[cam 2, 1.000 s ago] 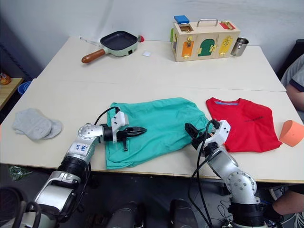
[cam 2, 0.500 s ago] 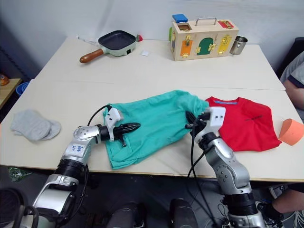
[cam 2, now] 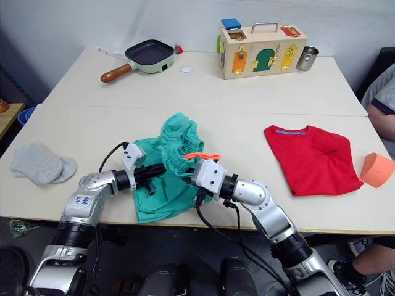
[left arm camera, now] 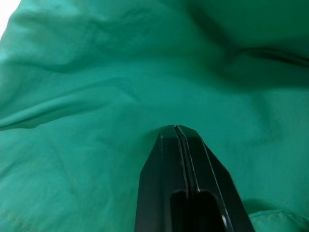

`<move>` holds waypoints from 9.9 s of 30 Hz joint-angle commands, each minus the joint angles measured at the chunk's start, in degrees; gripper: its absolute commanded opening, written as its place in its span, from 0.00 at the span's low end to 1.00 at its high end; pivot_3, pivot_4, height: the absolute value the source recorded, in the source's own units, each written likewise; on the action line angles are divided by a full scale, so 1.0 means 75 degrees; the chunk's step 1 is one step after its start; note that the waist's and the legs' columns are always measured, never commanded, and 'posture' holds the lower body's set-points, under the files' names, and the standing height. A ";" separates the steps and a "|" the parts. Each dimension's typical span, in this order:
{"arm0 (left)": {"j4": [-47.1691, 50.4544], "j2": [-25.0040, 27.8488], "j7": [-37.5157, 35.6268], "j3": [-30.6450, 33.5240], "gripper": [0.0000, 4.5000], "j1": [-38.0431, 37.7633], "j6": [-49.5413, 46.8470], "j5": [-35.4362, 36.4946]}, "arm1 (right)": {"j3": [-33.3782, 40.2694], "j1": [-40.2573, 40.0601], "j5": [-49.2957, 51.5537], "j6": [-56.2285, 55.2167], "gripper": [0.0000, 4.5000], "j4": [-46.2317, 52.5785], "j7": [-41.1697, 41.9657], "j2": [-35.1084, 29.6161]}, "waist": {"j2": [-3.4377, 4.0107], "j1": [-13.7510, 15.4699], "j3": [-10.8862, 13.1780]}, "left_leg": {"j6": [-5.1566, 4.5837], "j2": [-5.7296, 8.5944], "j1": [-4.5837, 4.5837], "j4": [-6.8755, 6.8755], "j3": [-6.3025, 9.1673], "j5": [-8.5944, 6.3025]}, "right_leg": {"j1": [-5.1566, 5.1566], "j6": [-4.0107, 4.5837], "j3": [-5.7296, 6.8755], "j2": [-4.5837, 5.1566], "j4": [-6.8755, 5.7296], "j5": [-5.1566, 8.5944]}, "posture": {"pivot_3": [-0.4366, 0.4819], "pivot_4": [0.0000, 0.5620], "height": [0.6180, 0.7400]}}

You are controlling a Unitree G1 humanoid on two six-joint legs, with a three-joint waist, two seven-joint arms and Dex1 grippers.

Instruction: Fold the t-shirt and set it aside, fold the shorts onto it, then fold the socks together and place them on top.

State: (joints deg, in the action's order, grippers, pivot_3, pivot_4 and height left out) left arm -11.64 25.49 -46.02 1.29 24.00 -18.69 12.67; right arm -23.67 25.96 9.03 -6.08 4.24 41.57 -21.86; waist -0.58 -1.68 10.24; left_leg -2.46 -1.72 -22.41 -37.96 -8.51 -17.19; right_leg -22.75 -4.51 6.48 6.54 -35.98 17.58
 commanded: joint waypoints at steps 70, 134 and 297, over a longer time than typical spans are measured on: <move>0.1543 0.1453 -0.0353 0.1572 0.00 -0.0659 -0.0877 0.2488 | 0.0700 0.0953 0.0641 0.1892 0.00 -0.1409 0.3270 0.0588 | -0.0008 -0.0073 0.0022 | 0.0039 -0.0006 -0.0039 0.0004 -0.0024 0.0015 | -0.0106 0.0038 -0.0035 0.0009 -0.0090 0.0020 | 0.48 0.27 1.00; 0.4306 0.2021 -0.1592 0.3374 1.00 -0.4172 -0.0155 0.3917 | 0.3058 0.4336 0.2877 1.0772 0.01 -0.4291 0.0981 0.1922 | -0.0005 -0.0147 0.0020 | 0.0043 0.0004 -0.0100 0.0018 0.0005 0.0012 | -0.0148 0.0056 -0.0017 0.0015 -0.0078 0.0029 | 0.48 0.27 1.00; 0.1343 -0.3568 0.8011 0.3936 0.00 0.1299 -0.9055 0.6080 | 0.3622 -0.2116 0.2780 0.1277 1.00 0.1162 0.3861 -0.2589 | -0.0051 0.0410 0.0027 | 0.0050 0.0003 0.0036 -0.0006 0.0004 -0.0011 | 0.0010 0.0052 -0.0018 -0.0009 -0.0045 0.0023 | 0.48 0.27 1.00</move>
State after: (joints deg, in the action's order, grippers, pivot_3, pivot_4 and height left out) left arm -0.98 -0.20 14.90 32.85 33.48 -87.79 59.36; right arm 2.69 10.30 30.22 2.93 10.64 71.53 -40.28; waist -0.96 1.40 10.44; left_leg -2.08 -1.70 -22.14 -38.00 -8.47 -17.27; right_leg -22.66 -4.12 6.34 6.47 -36.30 17.75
